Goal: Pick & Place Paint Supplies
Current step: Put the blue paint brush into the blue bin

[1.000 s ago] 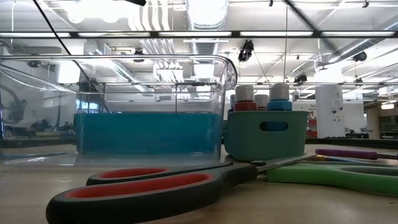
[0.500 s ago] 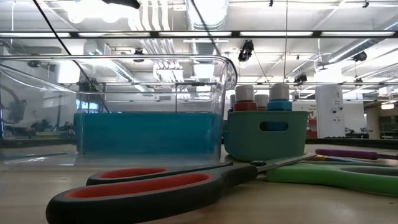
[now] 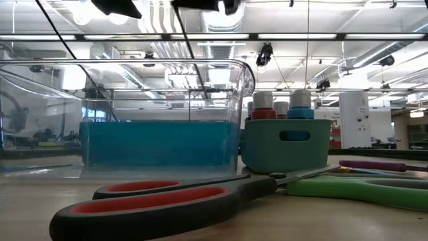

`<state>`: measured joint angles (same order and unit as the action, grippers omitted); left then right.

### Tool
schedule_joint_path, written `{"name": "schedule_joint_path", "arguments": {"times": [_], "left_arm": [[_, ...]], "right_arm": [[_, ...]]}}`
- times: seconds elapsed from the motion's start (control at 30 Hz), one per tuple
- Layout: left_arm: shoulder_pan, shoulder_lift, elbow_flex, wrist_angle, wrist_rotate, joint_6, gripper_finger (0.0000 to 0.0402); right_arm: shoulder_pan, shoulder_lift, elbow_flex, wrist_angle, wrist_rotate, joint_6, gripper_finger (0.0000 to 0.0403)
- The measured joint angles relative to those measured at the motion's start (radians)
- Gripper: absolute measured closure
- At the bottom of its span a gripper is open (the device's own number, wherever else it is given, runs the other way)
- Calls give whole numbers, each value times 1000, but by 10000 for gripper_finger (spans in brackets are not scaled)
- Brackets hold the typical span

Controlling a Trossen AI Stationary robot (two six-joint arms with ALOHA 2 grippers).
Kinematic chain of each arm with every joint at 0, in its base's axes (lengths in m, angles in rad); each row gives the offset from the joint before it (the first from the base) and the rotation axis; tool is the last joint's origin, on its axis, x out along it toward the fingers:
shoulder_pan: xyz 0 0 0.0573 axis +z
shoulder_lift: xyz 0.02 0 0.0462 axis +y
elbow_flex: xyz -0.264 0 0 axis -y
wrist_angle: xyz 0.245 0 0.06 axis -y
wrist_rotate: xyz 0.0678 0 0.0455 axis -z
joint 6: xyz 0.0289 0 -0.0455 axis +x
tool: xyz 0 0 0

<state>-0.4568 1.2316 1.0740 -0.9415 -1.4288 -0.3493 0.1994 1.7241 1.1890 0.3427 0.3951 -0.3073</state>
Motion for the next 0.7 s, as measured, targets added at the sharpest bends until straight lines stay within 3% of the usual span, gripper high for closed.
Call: {"name": "schedule_joint_path", "arguments": {"times": [0.27,0.7], "left_arm": [[0,0,0,-6,7,0,48],[0,0,0,-3,8,0,48]], "right_arm": [[-122,-1,-79,68,-182,25,395],[-163,8,-116,54,-231,-13,395]]}}
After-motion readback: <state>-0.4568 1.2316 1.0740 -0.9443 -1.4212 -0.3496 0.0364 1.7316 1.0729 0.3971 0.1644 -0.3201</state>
